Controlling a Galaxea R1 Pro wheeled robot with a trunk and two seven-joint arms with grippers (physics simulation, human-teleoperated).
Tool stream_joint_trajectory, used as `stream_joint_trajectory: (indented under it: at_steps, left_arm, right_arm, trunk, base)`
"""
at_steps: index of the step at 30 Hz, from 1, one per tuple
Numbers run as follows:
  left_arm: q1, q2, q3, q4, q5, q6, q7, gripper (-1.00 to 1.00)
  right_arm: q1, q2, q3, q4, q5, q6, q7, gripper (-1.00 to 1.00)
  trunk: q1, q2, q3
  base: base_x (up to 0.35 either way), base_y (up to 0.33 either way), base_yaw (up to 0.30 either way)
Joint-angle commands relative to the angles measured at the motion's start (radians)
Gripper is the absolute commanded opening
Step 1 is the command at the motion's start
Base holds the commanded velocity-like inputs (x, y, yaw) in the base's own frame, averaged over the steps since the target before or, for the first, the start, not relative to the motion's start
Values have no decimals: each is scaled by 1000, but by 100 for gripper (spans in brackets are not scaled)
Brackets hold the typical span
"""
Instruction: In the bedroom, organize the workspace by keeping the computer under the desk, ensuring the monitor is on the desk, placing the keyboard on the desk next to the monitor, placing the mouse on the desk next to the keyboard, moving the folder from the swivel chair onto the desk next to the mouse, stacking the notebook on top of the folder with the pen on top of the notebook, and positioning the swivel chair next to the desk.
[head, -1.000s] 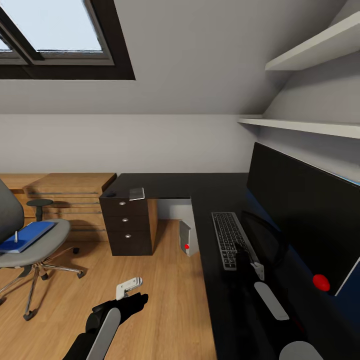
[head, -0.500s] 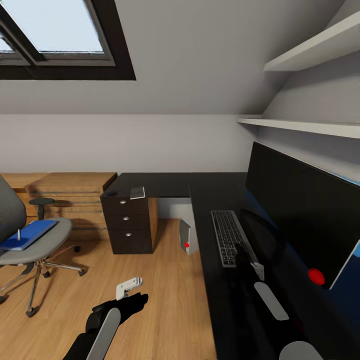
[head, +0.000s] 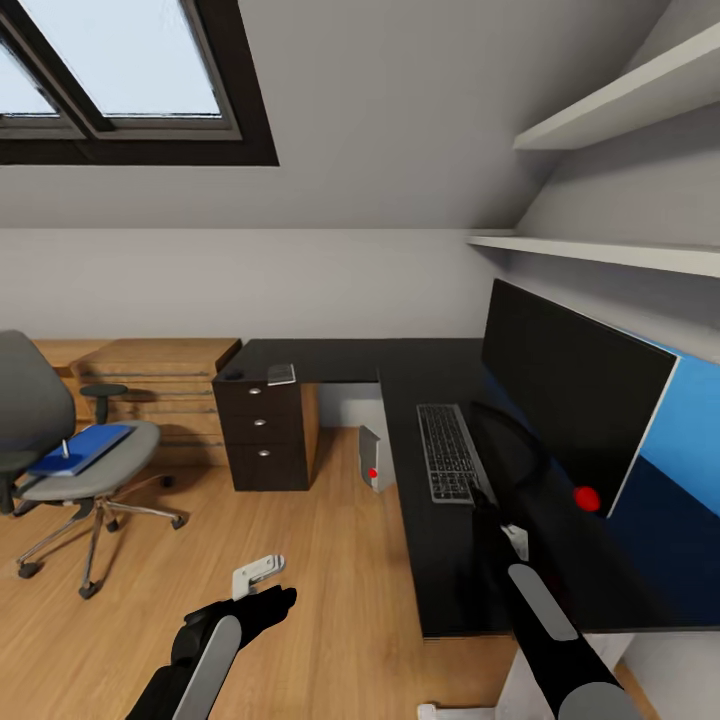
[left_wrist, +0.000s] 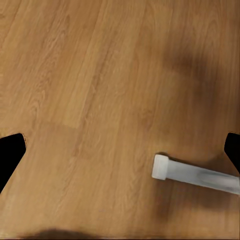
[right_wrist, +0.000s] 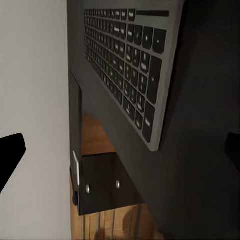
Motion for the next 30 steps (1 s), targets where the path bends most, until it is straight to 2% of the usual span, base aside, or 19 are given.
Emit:
stream_joint_trajectory:
  at_steps: [1,30]
  left_arm:
    - [-1,0,-1,-1,10,2,10,100]
    - [-1,0,-1,-1,10,2,10,100]
  right_arm:
    - [0,0,2,-1,-10,-4,-1,100]
    - [0,0,3,-1,-10,-4,-1,100]
  trunk:
    - [-1,-1,-1]
    - [-1,-1,-1]
  base:
    - [-338,0,0]
    - [-338,0,0]
